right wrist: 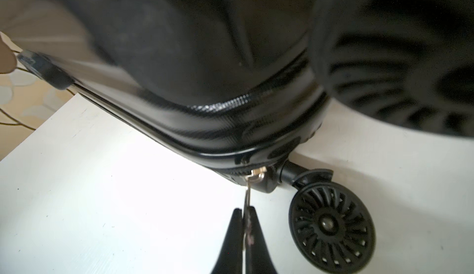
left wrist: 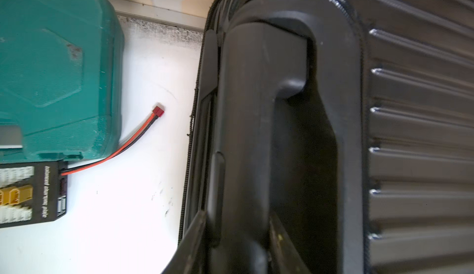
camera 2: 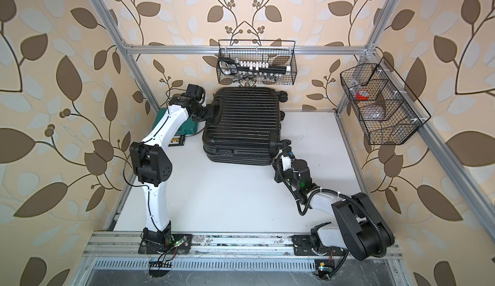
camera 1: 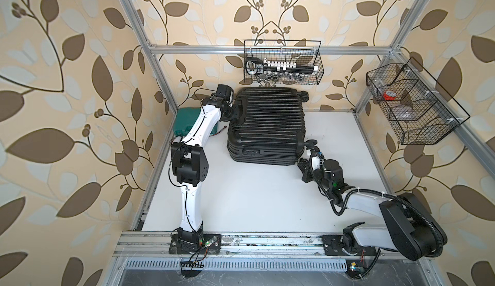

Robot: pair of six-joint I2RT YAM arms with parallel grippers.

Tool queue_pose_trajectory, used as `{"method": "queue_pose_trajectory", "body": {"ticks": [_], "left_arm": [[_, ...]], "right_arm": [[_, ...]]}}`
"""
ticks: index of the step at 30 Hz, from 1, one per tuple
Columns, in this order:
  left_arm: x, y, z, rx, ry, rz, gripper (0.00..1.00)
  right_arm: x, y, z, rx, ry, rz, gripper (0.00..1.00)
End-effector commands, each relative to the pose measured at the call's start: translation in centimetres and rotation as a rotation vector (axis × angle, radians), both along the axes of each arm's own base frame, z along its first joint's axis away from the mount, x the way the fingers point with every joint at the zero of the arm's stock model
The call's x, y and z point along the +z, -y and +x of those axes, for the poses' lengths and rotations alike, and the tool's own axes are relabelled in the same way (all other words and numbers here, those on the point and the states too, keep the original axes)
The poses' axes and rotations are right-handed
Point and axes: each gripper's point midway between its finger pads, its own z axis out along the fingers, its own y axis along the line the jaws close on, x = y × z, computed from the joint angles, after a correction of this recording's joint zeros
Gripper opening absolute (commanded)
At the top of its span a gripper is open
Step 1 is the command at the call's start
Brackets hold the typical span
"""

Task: Close the suitcase zippers
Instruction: Zip the zipper on the suitcase.

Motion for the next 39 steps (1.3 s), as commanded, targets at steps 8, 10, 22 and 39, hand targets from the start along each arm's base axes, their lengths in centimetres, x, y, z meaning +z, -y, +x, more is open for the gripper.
{"method": "queue_pose_trajectory", "body": {"ticks": [8, 10, 22, 39], "left_arm": [[6.8, 2.1, -0.9, 0.135, 0.113, -0.262, 0.2], [6.7, 2.4, -1.1, 0.149, 0.107, -0.297, 0.2], [6.3, 3.6, -3.5, 0.22, 0.077, -0.374, 0.18], [5.9, 4.2, -6.4, 0.216, 0.074, -0.354, 0.21]], "right_arm": [[3.3, -2.9, -2.2, 0.191, 0.122, 0.045, 0.0], [3.5, -3.3, -2.4, 0.211, 0.139, 0.035, 0.0], [3.5, -5.0, -2.9, 0.262, 0.142, 0.042, 0.0], [2.4, -6.2, -0.8, 0.164, 0.092, 0.016, 0.0]]}}
